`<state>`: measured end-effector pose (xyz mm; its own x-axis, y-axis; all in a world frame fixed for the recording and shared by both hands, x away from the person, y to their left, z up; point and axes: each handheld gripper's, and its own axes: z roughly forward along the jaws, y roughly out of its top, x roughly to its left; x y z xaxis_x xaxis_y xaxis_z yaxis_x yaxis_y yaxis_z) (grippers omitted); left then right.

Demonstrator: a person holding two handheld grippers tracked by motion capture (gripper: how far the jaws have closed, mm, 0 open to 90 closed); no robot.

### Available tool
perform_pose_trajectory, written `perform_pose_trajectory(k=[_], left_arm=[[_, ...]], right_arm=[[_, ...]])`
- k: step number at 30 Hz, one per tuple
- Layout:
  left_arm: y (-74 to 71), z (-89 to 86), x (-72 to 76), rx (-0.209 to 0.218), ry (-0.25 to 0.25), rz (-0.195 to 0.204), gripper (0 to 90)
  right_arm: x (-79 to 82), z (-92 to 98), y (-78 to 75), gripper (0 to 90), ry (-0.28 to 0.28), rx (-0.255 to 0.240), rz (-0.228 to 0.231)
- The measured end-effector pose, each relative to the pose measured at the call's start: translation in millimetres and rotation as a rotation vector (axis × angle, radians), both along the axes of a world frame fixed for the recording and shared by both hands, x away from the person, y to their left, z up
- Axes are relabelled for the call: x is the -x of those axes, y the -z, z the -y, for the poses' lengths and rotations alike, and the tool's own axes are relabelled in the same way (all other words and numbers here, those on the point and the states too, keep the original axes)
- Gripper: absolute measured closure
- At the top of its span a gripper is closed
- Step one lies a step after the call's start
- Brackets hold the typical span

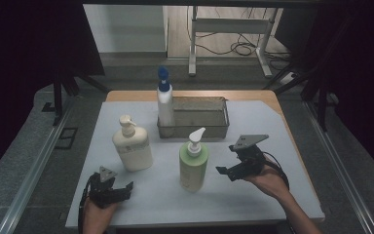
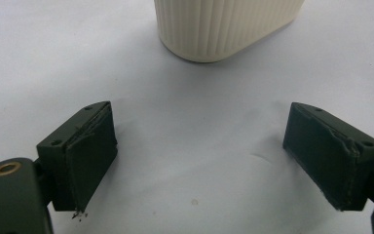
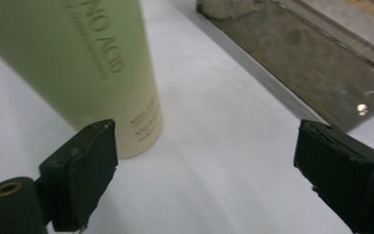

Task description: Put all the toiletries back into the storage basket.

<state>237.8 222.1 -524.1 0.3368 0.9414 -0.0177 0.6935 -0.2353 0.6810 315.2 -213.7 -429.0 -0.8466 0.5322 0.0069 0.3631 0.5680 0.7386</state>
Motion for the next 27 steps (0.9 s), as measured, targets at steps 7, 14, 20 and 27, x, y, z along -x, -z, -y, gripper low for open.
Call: perform_pose_trajectory(k=[7,14,20,27], left_arm=[[0.1,0.2,0.0,0.002,-0.002,0.001,12.0],[0.2,0.3,0.0,0.003,-0.003,0.002,12.0],[0.1,0.3,0.0,0.003,-0.003,0.002,12.0],[0.2,0.3,0.0,0.003,-0.003,0.002,12.0]], right_arm=[[12.3,-16.5,1.5,0.0,-0.063,-0.009,-0.006],[16.6,-33.6,-2.7,0.0,-0.105,-0.034,-0.002],[16.1,-44.9,-5.4,0.0,-0.114,-0.067,-0.01],[15.7,-57.2,-6.9,0.0,-0.13,-0.08,-0.006]])
